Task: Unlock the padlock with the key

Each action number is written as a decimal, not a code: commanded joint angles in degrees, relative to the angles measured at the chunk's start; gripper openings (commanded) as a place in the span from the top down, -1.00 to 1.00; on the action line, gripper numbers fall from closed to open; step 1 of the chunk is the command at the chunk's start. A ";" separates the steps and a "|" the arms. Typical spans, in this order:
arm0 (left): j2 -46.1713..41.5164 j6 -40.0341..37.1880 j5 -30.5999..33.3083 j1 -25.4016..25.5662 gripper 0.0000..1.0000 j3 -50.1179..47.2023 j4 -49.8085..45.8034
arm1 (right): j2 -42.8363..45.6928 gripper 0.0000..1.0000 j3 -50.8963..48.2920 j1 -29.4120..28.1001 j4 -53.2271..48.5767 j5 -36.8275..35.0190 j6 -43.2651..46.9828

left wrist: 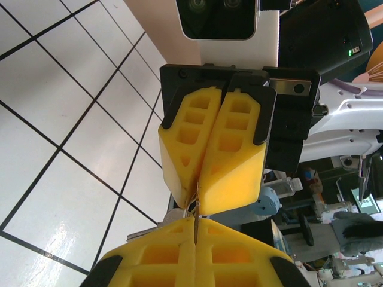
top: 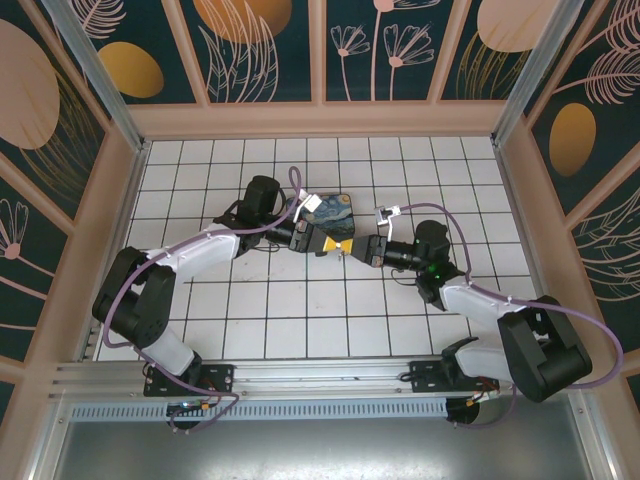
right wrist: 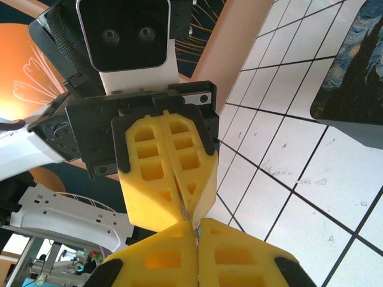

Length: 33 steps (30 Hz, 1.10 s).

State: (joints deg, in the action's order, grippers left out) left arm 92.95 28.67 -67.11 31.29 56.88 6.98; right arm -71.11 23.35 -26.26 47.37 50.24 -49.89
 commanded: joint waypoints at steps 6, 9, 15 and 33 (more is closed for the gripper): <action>0.33 0.79 5.81 -0.39 0.48 -0.09 0.36 | 1.54 1.00 -1.49 -0.90 2.05 1.46 -0.24; -0.60 2.71 11.97 -2.10 -0.74 -1.52 0.84 | 2.57 1.00 -2.37 -0.14 0.06 -0.70 0.15; -4.88 2.21 26.68 -4.81 -0.98 -2.75 -4.61 | 3.89 1.00 -4.18 1.91 -1.37 -3.39 -0.56; -18.26 19.52 66.97 -0.86 -0.97 -6.25 -22.31 | 11.40 1.00 -2.75 0.94 -20.49 -25.48 -0.81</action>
State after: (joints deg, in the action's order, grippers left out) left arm 72.40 39.94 4.80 26.39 57.43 -12.62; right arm -62.26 21.21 -25.02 30.17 32.16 -49.50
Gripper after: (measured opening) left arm 0.977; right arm 0.041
